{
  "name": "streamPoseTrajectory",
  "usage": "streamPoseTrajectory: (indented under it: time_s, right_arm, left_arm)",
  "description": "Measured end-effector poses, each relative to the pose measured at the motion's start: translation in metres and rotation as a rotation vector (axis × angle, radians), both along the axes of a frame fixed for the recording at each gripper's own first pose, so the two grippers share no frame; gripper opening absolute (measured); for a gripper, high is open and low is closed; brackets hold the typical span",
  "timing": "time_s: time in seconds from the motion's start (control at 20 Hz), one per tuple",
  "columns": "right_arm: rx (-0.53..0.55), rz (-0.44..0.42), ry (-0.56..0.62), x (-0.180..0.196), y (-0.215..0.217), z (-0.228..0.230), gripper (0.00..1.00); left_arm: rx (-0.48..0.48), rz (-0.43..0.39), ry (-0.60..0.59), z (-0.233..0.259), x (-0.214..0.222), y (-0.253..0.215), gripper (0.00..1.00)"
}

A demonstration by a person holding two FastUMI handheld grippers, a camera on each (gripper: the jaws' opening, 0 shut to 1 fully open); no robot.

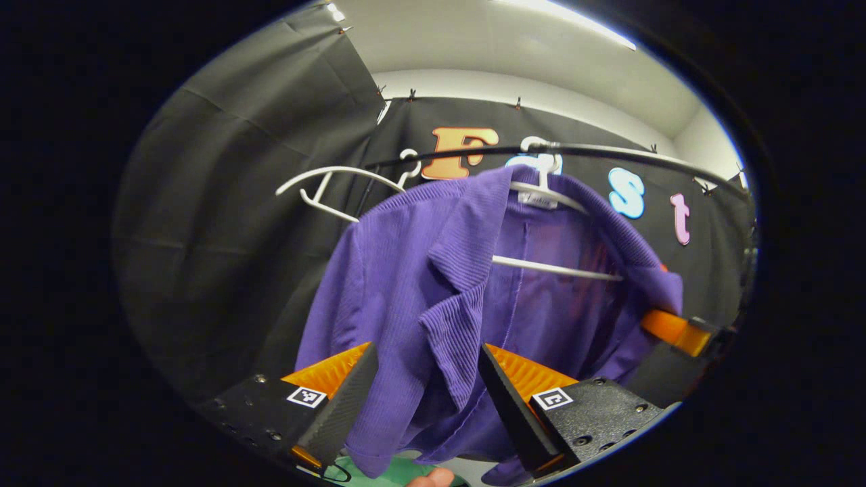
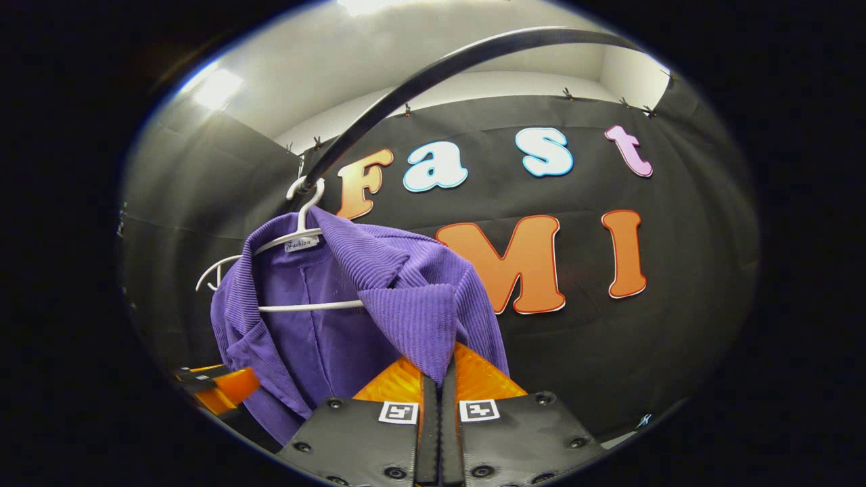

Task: Grasp the clothes on the hanger with both hands and then place them into the laundry hamper below.

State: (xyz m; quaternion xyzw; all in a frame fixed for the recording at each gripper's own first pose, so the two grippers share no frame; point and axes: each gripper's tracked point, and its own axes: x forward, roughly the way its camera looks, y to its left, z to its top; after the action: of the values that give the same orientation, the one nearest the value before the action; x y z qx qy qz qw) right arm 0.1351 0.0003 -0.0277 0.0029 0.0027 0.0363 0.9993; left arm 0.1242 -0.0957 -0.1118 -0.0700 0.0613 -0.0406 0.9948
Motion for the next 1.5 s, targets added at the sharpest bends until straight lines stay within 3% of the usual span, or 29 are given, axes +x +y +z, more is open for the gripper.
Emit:
streamPoseTrajectory:
  time_s: [0.1,0.3,0.4,0.65,0.8,0.95,1.0,1.05,1.1,1.15,1.35,1.5]
  right_arm:
    - [-0.003,0.022,0.001,-0.002,0.005,0.002,0.02]
    - [0.001,0.044,0.007,-0.005,0.006,0.001,0.02]
    - [-0.001,0.048,0.008,-0.005,0.006,0.001,0.02]
    - [-0.028,-0.016,-0.046,0.001,-0.008,0.005,0.08]
    - [-0.046,-0.107,-0.098,0.005,-0.026,0.015,0.09]
    - [-0.091,-0.197,-0.152,0.005,-0.049,0.03,0.09]
    - [-0.091,-0.213,-0.168,0.005,-0.052,0.035,0.06]
    - [-0.091,-0.234,-0.184,0.007,-0.057,0.041,0.09]
    - [-0.093,-0.255,-0.205,0.011,-0.062,0.048,0.09]
    - [-0.098,-0.275,-0.234,0.016,-0.067,0.056,0.08]
    - [-0.128,-0.319,-0.295,0.03,-0.075,0.076,0.08]
    - [-0.143,-0.332,-0.292,0.051,-0.08,0.076,0.09]
  left_arm:
    - [-0.032,0.029,-0.016,-0.006,0.014,-0.009,0.96]
    - [0.05,0.239,-0.069,-0.012,0.045,0.028,0.95]
    - [0.067,0.242,-0.097,-0.005,0.05,0.041,0.84]
    - [0.222,0.162,-0.165,0.034,0.033,0.067,0.08]
    - [0.289,0.221,-0.223,0.071,0.022,0.106,0.03]
    - [0.268,0.268,-0.289,0.118,0.026,0.14,0.08]
    - [0.271,0.277,-0.312,0.132,0.029,0.15,0.06]
    - [0.283,0.288,-0.335,0.146,0.037,0.157,0.06]
    - [0.297,0.298,-0.357,0.159,0.043,0.16,0.08]
    - [0.299,0.302,-0.373,0.172,0.051,0.163,0.03]
    - [0.236,0.298,-0.38,0.201,0.08,0.17,0.06]
    - [0.277,0.282,-0.376,0.203,0.102,0.168,0.06]
